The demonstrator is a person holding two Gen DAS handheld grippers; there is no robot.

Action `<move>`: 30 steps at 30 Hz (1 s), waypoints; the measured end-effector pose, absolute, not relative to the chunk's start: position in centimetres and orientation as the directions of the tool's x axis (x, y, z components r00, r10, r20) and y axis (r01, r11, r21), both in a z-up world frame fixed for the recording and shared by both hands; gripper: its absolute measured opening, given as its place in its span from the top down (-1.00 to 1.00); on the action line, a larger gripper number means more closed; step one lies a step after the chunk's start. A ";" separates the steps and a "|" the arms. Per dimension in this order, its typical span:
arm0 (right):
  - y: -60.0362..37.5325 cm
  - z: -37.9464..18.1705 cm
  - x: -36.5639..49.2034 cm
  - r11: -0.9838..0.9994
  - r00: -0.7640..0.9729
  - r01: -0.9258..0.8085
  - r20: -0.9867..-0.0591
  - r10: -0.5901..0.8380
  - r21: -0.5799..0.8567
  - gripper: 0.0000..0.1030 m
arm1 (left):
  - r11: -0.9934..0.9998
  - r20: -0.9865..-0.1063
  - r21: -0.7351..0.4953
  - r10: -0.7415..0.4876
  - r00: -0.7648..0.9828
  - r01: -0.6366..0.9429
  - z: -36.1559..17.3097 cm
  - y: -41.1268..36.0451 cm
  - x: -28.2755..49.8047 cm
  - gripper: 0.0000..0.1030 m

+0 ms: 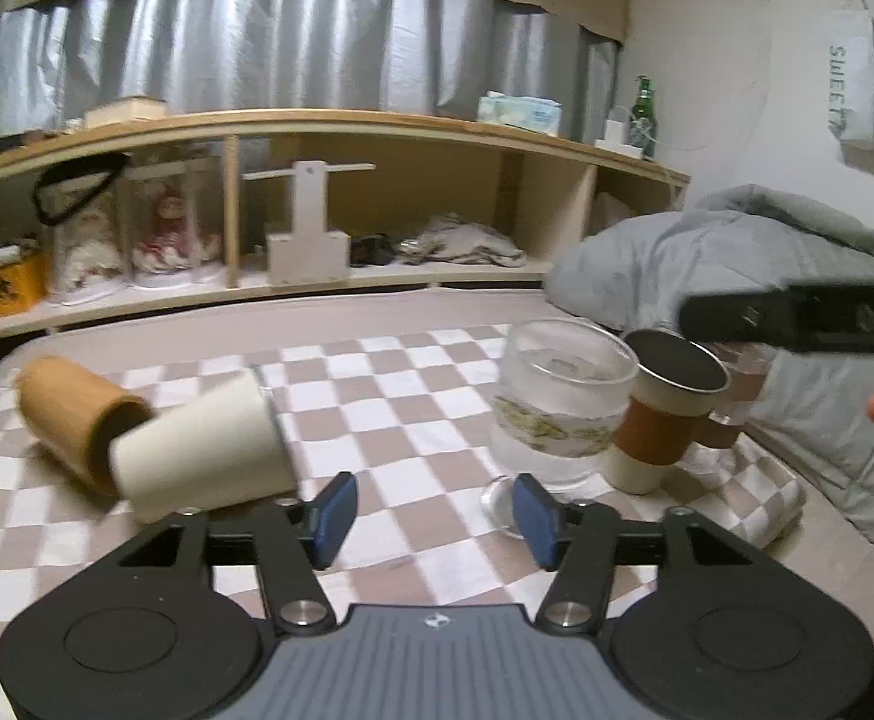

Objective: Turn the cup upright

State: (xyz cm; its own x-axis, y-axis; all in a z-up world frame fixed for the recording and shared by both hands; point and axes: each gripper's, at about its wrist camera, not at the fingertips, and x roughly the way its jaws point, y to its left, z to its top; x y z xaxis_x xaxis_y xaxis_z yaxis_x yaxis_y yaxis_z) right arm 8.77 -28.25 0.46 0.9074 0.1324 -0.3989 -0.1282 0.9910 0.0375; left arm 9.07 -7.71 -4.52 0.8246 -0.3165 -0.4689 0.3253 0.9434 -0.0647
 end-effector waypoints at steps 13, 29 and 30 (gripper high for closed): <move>-29.8 -0.3 4.2 0.998 0.924 -0.010 -0.380 0.036 0.068 -0.79 | 0.970 -0.372 -0.014 -0.232 0.899 0.244 -1.2 -4.7 4.8 -0.83; -28.6 -2.0 0.7 0.999 0.923 0.041 -0.383 -0.035 0.009 -0.96 | 0.981 -0.373 0.021 -0.173 0.912 0.195 -2.3 -4.6 2.0 -1.00; -28.5 -2.1 0.6 0.999 0.921 0.041 -0.389 -0.035 0.008 -0.98 | 0.981 -0.376 0.022 -0.171 0.910 0.194 -2.3 -4.6 1.9 -1.00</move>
State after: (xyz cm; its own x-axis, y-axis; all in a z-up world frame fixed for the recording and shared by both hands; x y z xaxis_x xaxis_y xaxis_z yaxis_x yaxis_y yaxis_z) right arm 0.62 -28.53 -2.10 0.9206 -0.0352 -0.3889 0.0415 0.9991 0.0077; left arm 1.93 -4.64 -2.33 0.9105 -0.1714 -0.3764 0.1936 0.9808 0.0218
